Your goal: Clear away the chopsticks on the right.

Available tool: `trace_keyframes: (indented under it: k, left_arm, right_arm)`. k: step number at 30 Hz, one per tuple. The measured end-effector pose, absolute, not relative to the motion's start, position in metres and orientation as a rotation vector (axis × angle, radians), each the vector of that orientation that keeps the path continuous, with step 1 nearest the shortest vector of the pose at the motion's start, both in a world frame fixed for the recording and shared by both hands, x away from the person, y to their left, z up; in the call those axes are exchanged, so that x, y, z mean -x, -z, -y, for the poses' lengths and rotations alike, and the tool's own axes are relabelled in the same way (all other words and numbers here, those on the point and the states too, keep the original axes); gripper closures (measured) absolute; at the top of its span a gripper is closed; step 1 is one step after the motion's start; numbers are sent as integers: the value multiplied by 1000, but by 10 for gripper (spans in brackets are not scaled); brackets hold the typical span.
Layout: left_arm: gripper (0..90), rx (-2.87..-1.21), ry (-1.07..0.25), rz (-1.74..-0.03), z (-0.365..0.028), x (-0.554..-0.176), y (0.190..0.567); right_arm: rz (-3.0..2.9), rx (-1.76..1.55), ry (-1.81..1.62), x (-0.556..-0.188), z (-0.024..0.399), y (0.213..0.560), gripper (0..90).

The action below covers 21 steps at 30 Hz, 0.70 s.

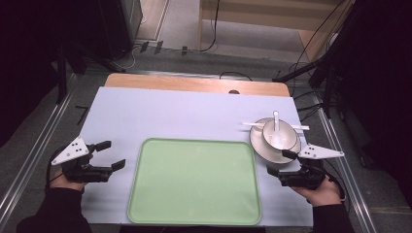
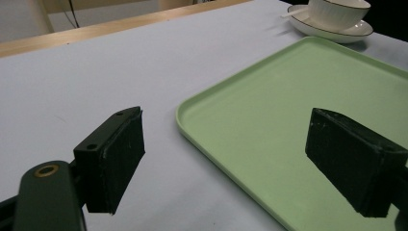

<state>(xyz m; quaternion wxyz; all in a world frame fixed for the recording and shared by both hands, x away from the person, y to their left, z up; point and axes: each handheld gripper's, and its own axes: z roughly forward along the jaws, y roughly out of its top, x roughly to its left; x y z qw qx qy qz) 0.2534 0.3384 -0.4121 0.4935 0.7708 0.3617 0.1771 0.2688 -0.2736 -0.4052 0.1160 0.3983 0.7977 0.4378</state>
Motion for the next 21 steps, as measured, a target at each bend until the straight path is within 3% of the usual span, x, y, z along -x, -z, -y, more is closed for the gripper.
trace_keyframes:
  k: [21]
  left_arm:
    - [133,-1898,-435,-890,-337,-255,414]
  right_arm:
    - [-2244,-1346,-1281,-285,312,401,275]
